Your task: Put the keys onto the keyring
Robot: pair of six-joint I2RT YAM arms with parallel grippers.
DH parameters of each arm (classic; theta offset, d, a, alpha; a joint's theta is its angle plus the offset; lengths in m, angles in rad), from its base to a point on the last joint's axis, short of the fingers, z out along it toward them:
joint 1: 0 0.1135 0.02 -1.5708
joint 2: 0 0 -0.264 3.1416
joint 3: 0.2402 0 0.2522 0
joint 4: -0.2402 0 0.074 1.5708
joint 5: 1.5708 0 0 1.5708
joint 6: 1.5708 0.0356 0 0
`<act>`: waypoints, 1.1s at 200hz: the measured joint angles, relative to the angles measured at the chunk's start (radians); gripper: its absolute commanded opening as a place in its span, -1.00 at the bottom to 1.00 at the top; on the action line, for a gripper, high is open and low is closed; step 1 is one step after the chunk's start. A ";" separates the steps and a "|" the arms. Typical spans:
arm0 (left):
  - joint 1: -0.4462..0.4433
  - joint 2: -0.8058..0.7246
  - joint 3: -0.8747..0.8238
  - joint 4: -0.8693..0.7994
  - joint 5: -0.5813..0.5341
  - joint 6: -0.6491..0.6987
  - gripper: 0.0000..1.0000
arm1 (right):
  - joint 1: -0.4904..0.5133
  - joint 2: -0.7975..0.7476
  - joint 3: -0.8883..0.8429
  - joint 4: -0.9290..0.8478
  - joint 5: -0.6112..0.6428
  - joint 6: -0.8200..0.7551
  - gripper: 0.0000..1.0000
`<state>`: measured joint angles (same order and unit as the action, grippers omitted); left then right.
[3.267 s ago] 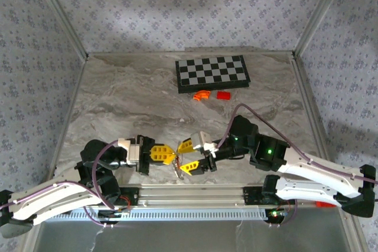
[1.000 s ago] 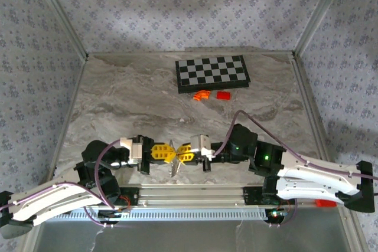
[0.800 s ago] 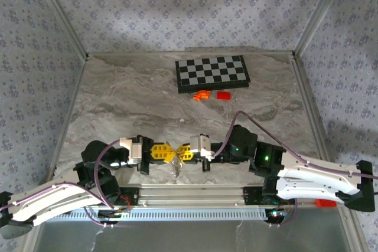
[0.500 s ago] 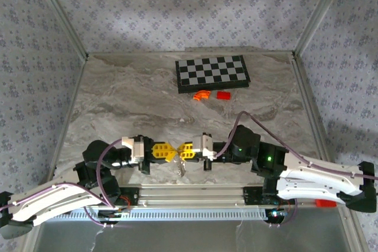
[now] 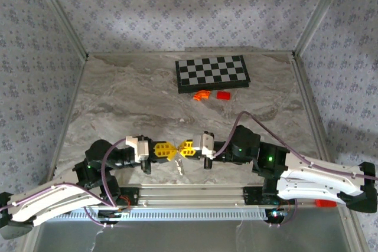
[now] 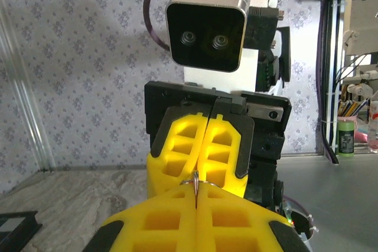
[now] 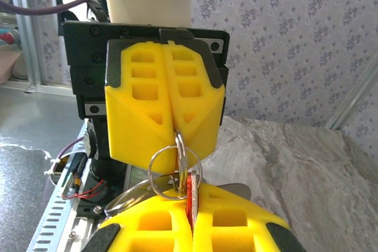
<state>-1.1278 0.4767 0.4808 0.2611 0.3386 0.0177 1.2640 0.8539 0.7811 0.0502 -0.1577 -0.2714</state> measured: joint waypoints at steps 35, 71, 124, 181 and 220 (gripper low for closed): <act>0.000 -0.004 0.000 -0.045 -0.034 0.007 -1.00 | 0.000 -0.002 0.027 -0.070 0.058 -0.027 -1.00; 0.000 -0.003 -0.009 -0.069 -0.077 0.015 -1.00 | -0.010 0.008 0.089 -0.161 0.085 -0.060 -1.00; 0.000 0.019 -0.014 -0.101 -0.136 0.027 -1.00 | -0.026 0.070 0.148 -0.258 0.139 -0.090 -1.00; 0.000 0.012 -0.044 -0.109 -0.198 0.040 -0.69 | -0.035 0.131 0.194 -0.329 0.178 -0.116 -1.00; 0.000 -0.027 -0.070 -0.119 -0.225 0.042 -0.20 | -0.059 0.183 0.251 -0.369 0.215 -0.123 -1.00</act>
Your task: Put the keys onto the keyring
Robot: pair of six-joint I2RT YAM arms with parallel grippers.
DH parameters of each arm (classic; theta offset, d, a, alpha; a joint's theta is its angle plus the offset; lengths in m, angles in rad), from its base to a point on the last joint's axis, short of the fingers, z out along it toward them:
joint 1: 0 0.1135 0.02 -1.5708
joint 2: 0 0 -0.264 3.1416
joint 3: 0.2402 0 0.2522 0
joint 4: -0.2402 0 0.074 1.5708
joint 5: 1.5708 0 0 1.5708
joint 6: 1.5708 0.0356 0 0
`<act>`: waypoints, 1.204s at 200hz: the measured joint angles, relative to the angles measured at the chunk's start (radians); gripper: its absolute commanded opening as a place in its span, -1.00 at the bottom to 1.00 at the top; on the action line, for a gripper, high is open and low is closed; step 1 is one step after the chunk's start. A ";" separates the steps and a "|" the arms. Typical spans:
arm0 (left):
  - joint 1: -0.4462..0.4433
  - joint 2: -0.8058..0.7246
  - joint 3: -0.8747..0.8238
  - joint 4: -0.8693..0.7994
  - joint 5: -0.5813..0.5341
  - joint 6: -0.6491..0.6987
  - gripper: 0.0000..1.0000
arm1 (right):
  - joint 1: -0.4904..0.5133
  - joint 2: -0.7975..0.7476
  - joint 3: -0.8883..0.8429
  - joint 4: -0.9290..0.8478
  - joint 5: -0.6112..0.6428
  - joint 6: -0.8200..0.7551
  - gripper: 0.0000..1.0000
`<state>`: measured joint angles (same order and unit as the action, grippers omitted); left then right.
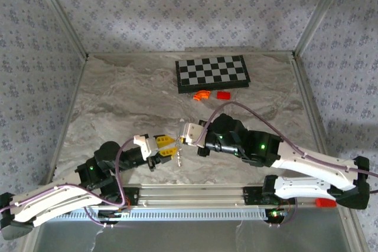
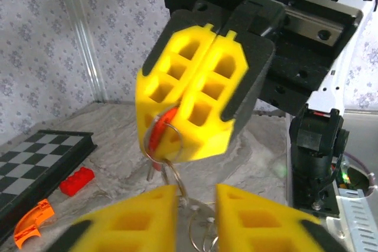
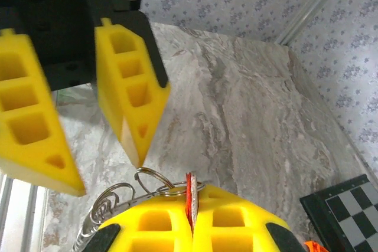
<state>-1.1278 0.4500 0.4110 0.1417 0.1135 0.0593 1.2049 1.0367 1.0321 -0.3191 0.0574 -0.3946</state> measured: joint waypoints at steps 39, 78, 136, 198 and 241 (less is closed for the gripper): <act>0.000 -0.006 -0.022 -0.005 -0.121 -0.012 0.22 | -0.035 0.076 0.053 -0.030 0.035 -0.009 -1.00; 0.000 -0.005 -0.022 -0.066 -0.289 -0.027 0.56 | -0.098 0.179 0.130 -0.060 0.043 -0.005 -1.00; 0.000 -0.056 0.005 -0.211 -0.396 -0.061 0.83 | -0.200 0.353 0.257 -0.061 0.047 0.081 -1.00; 0.000 -0.158 0.005 -0.275 -0.426 -0.080 0.93 | -0.246 0.517 0.399 -0.079 0.050 0.138 -1.00; 0.000 -0.195 0.005 -0.313 -0.448 -0.099 0.99 | -0.284 0.637 0.498 -0.082 0.021 0.171 -1.00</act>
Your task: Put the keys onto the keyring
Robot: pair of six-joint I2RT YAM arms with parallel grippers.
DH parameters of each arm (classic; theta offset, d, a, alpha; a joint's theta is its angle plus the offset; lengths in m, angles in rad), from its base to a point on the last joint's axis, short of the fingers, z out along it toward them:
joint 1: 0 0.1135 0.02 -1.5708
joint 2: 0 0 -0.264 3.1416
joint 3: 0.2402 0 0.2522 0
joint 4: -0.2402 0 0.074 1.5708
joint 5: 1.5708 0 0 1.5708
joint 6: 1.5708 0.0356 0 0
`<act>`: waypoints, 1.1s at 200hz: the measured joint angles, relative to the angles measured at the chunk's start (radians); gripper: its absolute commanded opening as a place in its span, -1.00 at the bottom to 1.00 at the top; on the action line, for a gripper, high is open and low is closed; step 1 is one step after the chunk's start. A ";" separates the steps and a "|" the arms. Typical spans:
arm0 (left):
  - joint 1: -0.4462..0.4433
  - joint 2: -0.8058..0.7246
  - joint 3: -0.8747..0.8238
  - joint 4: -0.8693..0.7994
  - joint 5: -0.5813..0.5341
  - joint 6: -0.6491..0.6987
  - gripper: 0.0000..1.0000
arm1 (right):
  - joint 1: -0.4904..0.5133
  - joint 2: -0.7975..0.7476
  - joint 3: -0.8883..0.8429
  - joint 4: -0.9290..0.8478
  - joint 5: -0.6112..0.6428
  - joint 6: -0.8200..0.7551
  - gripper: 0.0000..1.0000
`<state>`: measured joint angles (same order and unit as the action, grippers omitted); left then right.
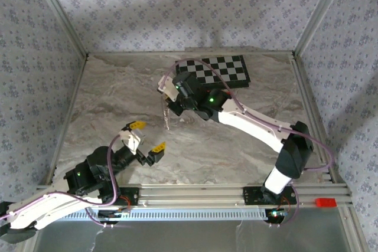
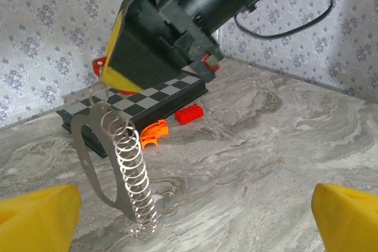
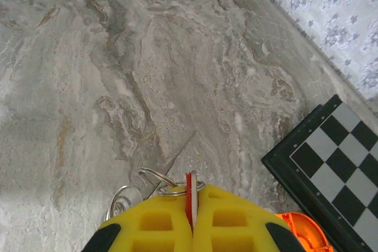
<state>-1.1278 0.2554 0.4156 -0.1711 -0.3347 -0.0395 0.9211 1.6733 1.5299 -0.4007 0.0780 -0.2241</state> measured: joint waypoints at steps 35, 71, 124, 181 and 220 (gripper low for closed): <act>0.000 -0.031 -0.022 -0.013 -0.023 -0.008 0.99 | -0.026 0.089 0.057 0.001 -0.035 0.016 -1.00; 0.000 -0.042 -0.028 -0.031 -0.048 -0.008 0.99 | -0.061 0.163 0.093 0.012 -0.075 0.035 -1.00; 0.000 -0.065 -0.039 -0.039 -0.075 -0.008 0.99 | -0.075 0.214 0.096 0.024 -0.101 0.053 -1.00; 0.000 -0.107 -0.047 -0.047 -0.086 -0.008 0.99 | -0.075 0.214 0.095 0.043 -0.121 0.060 -1.00; 0.000 -0.122 -0.047 -0.053 -0.101 -0.007 0.99 | -0.075 0.214 0.069 0.060 -0.131 0.069 -1.00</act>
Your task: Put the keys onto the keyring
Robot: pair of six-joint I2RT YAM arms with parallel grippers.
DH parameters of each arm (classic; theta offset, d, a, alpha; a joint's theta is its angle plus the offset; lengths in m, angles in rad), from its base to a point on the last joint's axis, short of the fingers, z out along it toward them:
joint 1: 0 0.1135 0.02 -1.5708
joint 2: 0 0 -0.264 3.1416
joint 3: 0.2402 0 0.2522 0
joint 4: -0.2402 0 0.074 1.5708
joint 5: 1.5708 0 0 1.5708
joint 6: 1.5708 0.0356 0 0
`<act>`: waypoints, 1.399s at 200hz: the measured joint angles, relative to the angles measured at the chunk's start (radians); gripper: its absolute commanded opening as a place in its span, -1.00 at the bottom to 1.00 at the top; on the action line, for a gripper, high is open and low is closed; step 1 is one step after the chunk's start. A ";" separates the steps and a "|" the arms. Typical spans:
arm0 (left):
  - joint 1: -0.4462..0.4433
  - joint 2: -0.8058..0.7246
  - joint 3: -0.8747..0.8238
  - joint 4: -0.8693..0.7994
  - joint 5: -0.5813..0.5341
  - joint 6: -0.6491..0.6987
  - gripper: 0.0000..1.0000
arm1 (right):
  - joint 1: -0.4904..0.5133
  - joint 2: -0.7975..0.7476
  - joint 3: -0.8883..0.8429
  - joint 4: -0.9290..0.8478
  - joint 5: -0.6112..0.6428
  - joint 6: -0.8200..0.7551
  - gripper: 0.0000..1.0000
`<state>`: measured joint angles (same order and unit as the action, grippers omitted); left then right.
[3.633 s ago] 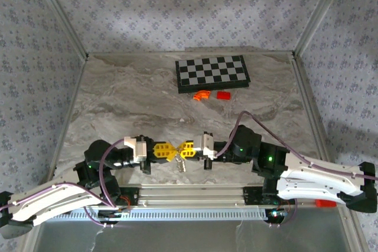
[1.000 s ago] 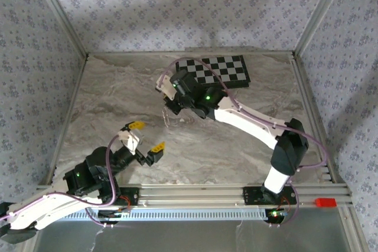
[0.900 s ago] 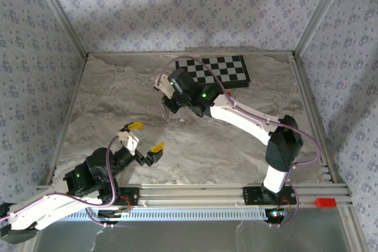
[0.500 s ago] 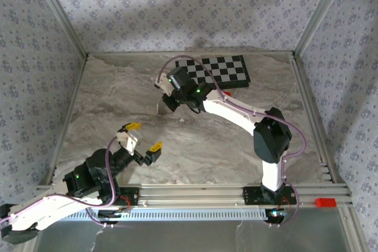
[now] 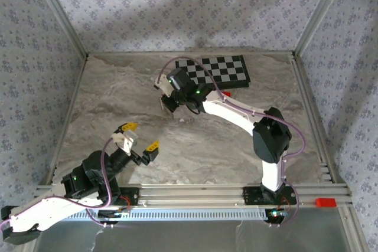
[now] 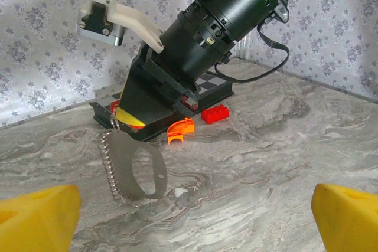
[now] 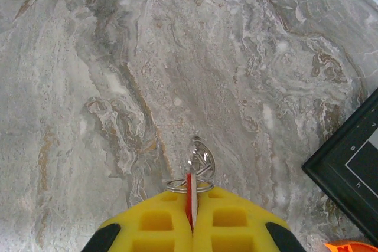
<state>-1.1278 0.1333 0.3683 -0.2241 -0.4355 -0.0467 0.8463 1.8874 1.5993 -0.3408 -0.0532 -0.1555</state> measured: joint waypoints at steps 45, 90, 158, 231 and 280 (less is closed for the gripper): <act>0.000 -0.003 -0.009 -0.009 -0.003 0.000 0.99 | 0.000 0.000 -0.034 0.001 -0.016 0.010 -1.00; 0.000 -0.006 -0.014 -0.012 -0.003 0.000 0.99 | 0.003 -0.031 -0.101 0.006 -0.031 0.024 -1.00; 0.000 -0.009 -0.014 -0.011 -0.003 0.001 0.99 | 0.016 -0.092 -0.237 0.019 -0.066 0.074 -1.00; 0.000 -0.009 -0.015 -0.006 -0.003 0.001 0.99 | 0.020 -0.145 -0.444 0.054 -0.109 0.143 -1.00; 0.000 0.013 -0.020 0.022 -0.003 0.001 0.99 | 0.008 -0.186 -0.576 0.061 -0.121 0.183 -1.00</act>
<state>-1.1278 0.1467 0.3485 -0.2020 -0.4385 -0.0460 0.8547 1.7012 1.0229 -0.2802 -0.1741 0.0277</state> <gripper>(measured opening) 0.994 0.053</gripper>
